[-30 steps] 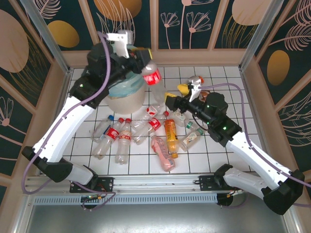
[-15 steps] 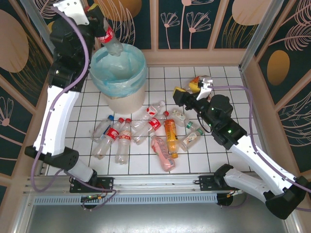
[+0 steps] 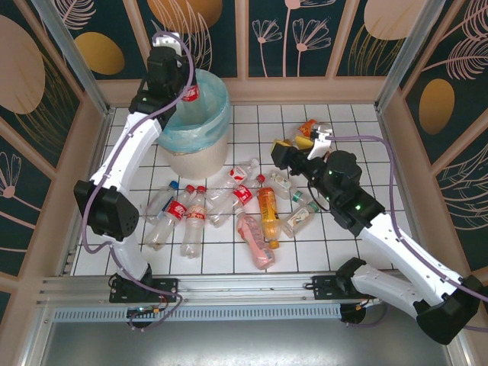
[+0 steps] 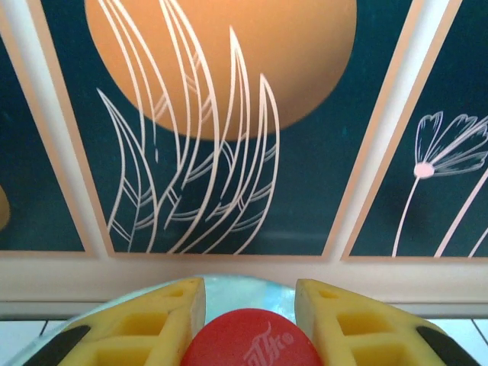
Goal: Put the plastic bottles in the bin
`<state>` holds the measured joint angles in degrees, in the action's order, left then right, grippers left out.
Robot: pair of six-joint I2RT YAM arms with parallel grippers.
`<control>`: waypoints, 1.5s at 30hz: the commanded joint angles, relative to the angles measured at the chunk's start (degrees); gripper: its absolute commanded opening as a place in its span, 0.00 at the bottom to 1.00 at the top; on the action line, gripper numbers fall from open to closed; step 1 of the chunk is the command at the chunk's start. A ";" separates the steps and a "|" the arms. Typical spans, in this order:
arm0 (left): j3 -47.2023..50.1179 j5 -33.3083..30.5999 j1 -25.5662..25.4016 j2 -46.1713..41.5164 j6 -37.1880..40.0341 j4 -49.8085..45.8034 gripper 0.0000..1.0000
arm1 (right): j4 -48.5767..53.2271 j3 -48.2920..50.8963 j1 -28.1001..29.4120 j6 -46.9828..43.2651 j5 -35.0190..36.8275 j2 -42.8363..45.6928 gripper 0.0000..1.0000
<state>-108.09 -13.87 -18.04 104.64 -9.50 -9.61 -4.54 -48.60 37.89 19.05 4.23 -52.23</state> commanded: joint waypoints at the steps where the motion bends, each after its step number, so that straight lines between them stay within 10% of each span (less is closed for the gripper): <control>1: 3.17 1.27 0.02 -0.53 -0.97 8.95 0.00 | 0.18 1.03 0.34 1.43 1.48 0.28 0.78; 7: 5.67 -0.02 0.08 1.69 -1.04 9.96 0.06 | 0.71 1.00 0.25 0.66 1.90 -0.30 0.78; 14: 5.73 0.17 0.37 1.04 -1.77 9.78 0.61 | 1.02 0.81 0.25 0.57 1.92 -0.89 0.78; 32: -5.42 10.84 0.23 -7.43 -1.99 -1.99 0.62 | 6.23 -6.81 0.17 -0.12 0.50 -8.44 0.79; 45: 17.70 31.76 -2.97 -26.41 0.46 -5.24 0.61 | 15.16 -18.49 0.16 0.80 -7.56 -21.25 0.74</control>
<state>-94.70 11.27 -20.64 80.79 -9.85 -13.17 8.71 -64.49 37.89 19.49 0.47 -72.23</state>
